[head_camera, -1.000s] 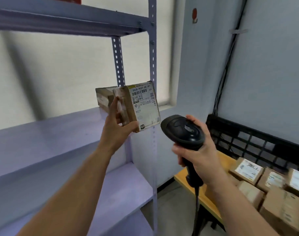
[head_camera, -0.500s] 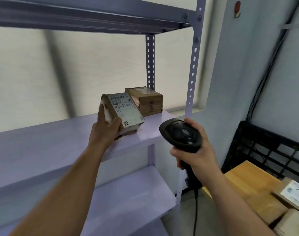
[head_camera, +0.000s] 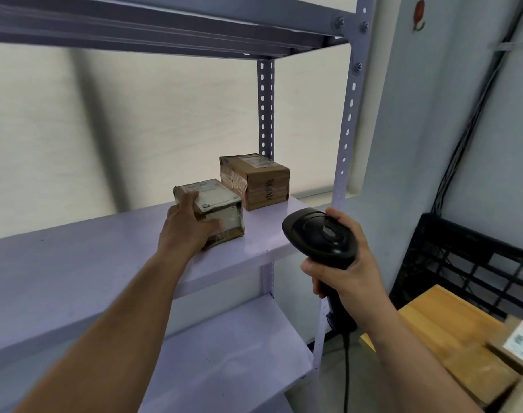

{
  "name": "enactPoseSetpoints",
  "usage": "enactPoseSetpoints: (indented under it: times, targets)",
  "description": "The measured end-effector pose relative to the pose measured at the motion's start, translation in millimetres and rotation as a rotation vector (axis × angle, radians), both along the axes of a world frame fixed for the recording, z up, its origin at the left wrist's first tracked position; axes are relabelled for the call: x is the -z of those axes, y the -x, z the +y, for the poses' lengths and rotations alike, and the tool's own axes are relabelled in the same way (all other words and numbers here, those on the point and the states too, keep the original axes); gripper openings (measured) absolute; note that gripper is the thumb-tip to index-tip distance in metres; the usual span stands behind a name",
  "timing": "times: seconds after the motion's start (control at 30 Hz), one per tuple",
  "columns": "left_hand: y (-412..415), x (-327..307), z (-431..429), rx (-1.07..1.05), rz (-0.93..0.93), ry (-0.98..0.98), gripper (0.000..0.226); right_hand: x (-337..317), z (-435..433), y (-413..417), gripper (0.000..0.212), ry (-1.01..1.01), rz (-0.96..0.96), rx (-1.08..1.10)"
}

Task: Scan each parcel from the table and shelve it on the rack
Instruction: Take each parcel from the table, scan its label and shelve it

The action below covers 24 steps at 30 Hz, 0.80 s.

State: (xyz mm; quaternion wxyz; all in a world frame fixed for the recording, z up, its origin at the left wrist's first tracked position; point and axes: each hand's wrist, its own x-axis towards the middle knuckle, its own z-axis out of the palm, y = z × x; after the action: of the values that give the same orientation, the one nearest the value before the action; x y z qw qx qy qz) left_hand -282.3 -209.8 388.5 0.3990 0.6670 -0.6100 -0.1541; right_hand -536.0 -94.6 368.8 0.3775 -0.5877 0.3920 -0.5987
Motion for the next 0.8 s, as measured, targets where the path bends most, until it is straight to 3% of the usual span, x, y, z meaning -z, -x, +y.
enactPoseSetpoints:
  times: [0.8]
  targets:
    - [0,-10,-101,0.097,-0.052,-0.019,0.074,3,-27,-12,0.078,-0.041,0.006,0.149]
